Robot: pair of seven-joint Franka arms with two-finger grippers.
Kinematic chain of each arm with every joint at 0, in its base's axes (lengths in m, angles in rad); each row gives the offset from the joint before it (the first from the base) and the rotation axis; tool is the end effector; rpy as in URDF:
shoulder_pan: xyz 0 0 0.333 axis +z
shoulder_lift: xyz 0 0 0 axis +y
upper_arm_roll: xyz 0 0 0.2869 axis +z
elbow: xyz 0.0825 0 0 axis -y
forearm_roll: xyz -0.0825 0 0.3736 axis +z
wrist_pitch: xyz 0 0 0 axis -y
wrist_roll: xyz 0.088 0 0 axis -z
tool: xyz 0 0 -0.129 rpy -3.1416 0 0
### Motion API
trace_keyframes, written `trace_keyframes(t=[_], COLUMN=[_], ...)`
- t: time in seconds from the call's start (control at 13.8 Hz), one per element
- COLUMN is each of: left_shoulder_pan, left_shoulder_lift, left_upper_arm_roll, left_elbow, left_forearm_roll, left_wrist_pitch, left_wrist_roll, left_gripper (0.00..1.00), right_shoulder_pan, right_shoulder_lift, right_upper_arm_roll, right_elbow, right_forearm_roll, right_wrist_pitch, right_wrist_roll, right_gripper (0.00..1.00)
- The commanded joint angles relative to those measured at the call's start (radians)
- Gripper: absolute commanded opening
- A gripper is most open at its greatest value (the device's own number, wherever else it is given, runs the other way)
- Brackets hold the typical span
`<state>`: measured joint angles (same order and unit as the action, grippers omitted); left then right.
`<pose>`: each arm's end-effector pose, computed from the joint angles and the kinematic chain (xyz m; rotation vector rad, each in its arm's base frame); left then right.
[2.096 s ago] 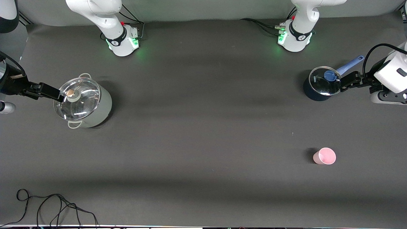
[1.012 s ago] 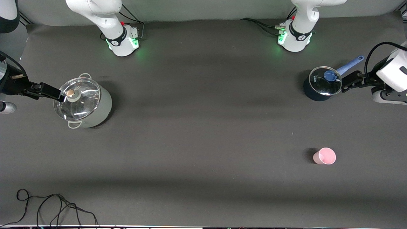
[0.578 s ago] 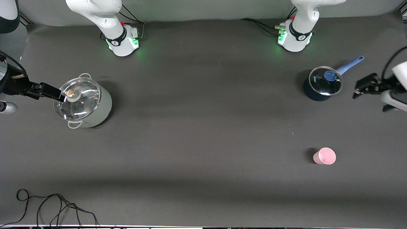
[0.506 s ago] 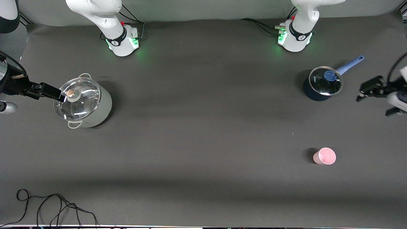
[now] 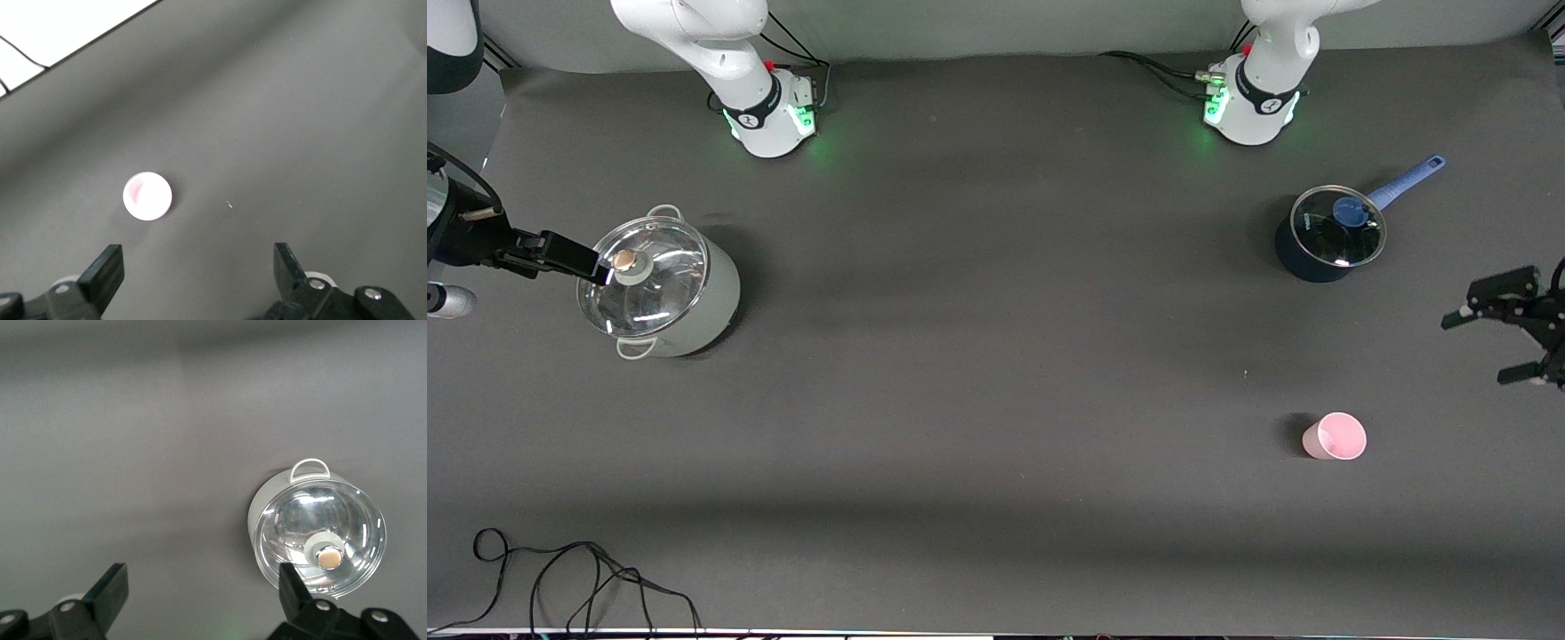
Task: Transfer pink cup from left to right arm
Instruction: 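Move the left gripper from the saucepan toward the pink cup, then lower the open left gripper around the pink cup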
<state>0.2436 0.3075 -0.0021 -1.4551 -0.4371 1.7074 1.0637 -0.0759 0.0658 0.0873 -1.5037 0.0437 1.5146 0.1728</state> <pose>0.6242 0.1034 0.4683 2.5585 -1.0064 0.3060 0.5553 0.0107 0.5635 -3.0861 0.2477 0.0913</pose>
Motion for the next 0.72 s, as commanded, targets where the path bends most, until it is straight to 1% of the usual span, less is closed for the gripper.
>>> trace_keyframes(t=[0.0,0.14,0.29,0.51,0.65], left_shoulder_pan=[0.039,0.066,0.103,0.126,0.144], left_shoulder_lift=[0.077,0.125,0.189,0.295,0.341], left_upper_arm_roll=[-0.006,-0.007,-0.007,-0.007,-0.007], left_elbow=[0.025,0.024,0.021,0.018,-0.008], left_forearm_roll=[-0.077,-0.118,-0.225,-0.363,-0.443], left_wrist_pitch=[0.026,0.076,0.081,0.086,0.097], left_wrist_roll=[0.175,0.27,0.41,0.578,0.707], left_gripper=[1.0,1.0,1.0,1.0,1.0], right_shoulder_pan=[0.002,0.004,0.005,0.007,0.008], right_shoulder_lift=[0.005,0.006,0.005,0.005,0.005], right_upper_arm_roll=[0.0,0.0,0.0,0.0,0.0], right_elbow=[0.013,0.013,0.008,0.005,0.003], right_forearm_roll=[0.011,0.011,0.011,0.011,0.011], right_wrist_pitch=[-0.008,-0.008,-0.007,-0.008,-0.008], right_wrist_roll=[0.004,0.004,0.004,0.004,0.004], right_gripper=[1.0,1.0,1.0,1.0,1.0])
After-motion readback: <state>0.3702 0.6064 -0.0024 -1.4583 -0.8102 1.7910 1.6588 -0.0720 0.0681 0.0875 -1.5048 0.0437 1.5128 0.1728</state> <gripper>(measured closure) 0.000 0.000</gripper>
